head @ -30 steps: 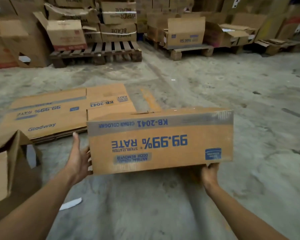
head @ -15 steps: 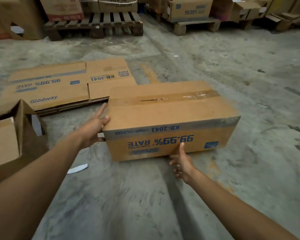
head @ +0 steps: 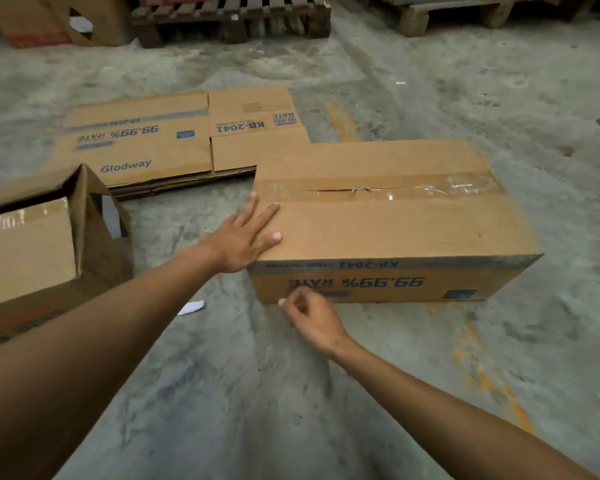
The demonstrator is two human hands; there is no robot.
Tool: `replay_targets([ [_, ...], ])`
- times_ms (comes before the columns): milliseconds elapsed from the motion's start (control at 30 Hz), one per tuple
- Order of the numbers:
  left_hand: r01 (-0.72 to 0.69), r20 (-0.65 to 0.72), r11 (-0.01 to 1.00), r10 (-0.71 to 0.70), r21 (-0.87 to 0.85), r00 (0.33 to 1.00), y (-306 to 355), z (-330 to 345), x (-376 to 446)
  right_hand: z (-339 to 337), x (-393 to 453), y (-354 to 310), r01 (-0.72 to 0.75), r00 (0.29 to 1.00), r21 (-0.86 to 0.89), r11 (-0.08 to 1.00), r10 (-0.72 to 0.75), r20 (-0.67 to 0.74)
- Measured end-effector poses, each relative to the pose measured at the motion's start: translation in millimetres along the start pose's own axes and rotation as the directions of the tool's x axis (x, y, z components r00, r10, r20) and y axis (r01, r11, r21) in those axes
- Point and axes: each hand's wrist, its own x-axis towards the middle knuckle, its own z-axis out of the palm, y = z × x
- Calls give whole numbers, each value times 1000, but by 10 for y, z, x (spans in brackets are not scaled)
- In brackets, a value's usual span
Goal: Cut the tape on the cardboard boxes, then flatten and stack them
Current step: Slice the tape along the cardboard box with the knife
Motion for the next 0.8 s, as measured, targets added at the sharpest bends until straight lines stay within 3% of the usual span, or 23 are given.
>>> replay_targets([
  [67, 12, -2, 1000, -12, -12, 1000, -47, 32, 9, 306, 133, -129, 211, 952, -130, 969, -173, 253],
  [133, 7, -25, 1000, -7, -28, 1000, -93, 63, 32, 602, 315, -262, 381, 871, -229, 896, -264, 415],
  [300, 36, -45, 999, -37, -25, 998, -122, 103, 61, 1195, 772, -419, 623, 713, -422, 658, -255, 653],
  [367, 67, -58, 998, -67, -16, 996, -101, 110, 56, 1301, 841, -466, 613, 741, -447, 652, -279, 611],
  [467, 101, -64, 995, -99, 19, 993, -39, 114, 26, 1388, 793, -476, 554, 823, -456, 696, -376, 426],
  [533, 101, -68, 995, -99, 22, 993, -14, 91, 10, 1411, 769, -457, 537, 841, -469, 701, -407, 355],
  [800, 126, -32, 987, -123, 101, 992, 21, 0, 6, 791, 487, -313, 477, 845, -463, 747, -246, 475],
])
